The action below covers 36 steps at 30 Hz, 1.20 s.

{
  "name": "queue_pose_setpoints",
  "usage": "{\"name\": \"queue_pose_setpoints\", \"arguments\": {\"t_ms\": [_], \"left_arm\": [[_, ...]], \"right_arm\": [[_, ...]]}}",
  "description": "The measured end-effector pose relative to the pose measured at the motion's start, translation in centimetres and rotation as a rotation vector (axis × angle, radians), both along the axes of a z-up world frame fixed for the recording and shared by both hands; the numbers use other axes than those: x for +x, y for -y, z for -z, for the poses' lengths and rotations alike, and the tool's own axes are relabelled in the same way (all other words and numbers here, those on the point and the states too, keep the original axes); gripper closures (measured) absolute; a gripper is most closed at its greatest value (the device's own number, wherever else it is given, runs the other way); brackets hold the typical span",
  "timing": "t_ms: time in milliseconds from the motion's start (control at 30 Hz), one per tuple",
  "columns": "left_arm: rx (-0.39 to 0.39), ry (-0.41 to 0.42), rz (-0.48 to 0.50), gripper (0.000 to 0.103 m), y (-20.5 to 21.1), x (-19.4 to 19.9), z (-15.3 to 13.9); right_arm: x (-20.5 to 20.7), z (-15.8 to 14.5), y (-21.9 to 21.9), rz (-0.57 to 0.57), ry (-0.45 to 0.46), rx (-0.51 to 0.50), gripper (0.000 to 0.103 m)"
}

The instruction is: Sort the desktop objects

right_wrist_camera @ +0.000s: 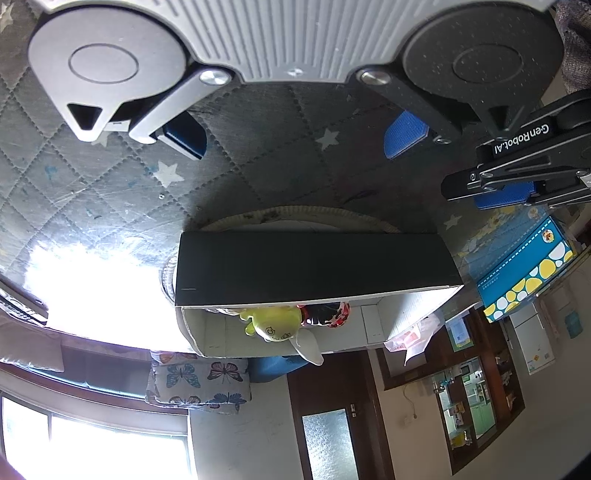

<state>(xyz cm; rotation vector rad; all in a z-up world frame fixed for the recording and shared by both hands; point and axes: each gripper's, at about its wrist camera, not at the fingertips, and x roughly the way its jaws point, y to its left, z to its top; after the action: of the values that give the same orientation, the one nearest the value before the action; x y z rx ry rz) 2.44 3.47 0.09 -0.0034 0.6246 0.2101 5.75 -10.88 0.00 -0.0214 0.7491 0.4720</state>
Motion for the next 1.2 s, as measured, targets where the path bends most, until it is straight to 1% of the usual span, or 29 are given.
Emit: {"name": "queue_pose_setpoints", "arguments": {"t_ms": [533,1200], "left_arm": [[0.020,0.007,-0.010,0.067,0.1,0.6,-0.3],[0.034,-0.011,-0.010,0.067,-0.2,2.4,-0.5]], "right_arm": [[0.4,0.0,-0.3,-0.005,-0.009,0.009,0.000],[2.1,0.4,-0.5,-0.004,-0.038,0.021,0.000]]}}
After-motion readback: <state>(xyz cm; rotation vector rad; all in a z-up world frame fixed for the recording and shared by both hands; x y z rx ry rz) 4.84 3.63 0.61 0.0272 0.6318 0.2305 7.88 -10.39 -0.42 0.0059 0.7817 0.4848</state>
